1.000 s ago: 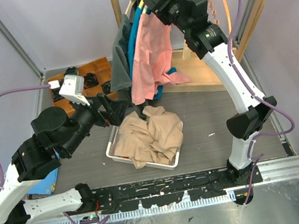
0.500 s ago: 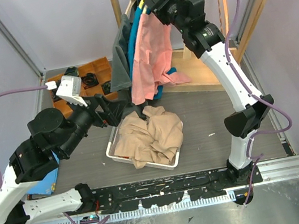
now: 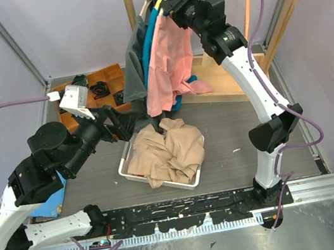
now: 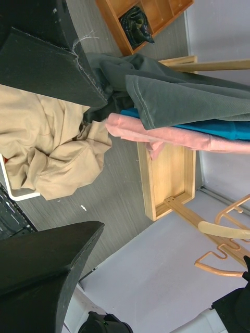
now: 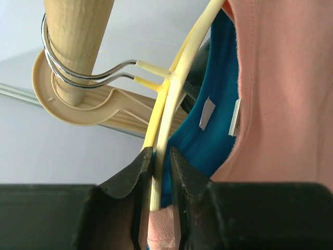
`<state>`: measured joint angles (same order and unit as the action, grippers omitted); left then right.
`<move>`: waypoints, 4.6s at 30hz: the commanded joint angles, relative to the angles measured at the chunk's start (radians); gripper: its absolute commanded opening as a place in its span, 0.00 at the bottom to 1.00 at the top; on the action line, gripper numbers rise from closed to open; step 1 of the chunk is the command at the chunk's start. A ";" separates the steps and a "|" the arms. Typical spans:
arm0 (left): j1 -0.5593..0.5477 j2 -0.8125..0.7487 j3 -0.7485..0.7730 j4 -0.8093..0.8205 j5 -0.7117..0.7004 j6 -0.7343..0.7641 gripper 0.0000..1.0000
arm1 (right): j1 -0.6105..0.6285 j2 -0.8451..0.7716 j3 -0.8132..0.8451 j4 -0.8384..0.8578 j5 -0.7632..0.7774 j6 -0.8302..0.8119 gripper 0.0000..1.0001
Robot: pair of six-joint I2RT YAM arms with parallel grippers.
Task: Remove the t-shirt from the hanger
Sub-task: Place the T-shirt in the bin, then pick up the hanger from the clothesline.
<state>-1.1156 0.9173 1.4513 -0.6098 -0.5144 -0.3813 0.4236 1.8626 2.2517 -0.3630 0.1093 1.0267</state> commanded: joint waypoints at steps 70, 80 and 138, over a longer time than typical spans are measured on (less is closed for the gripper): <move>-0.005 0.035 0.063 0.093 -0.030 0.028 0.98 | -0.069 -0.332 -0.259 0.189 0.021 0.006 0.01; -0.004 0.066 0.116 0.103 -0.091 0.087 0.98 | -0.108 -0.353 -0.278 0.194 -0.112 0.018 0.01; 0.169 0.734 0.913 0.151 0.296 0.142 0.98 | -0.146 -0.743 -0.333 0.049 -0.524 0.151 0.01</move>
<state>-0.9573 1.6344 2.3554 -0.5220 -0.2672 -0.2317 0.2794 1.1603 1.8980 -0.4473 -0.3820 1.1553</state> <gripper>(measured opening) 0.978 0.075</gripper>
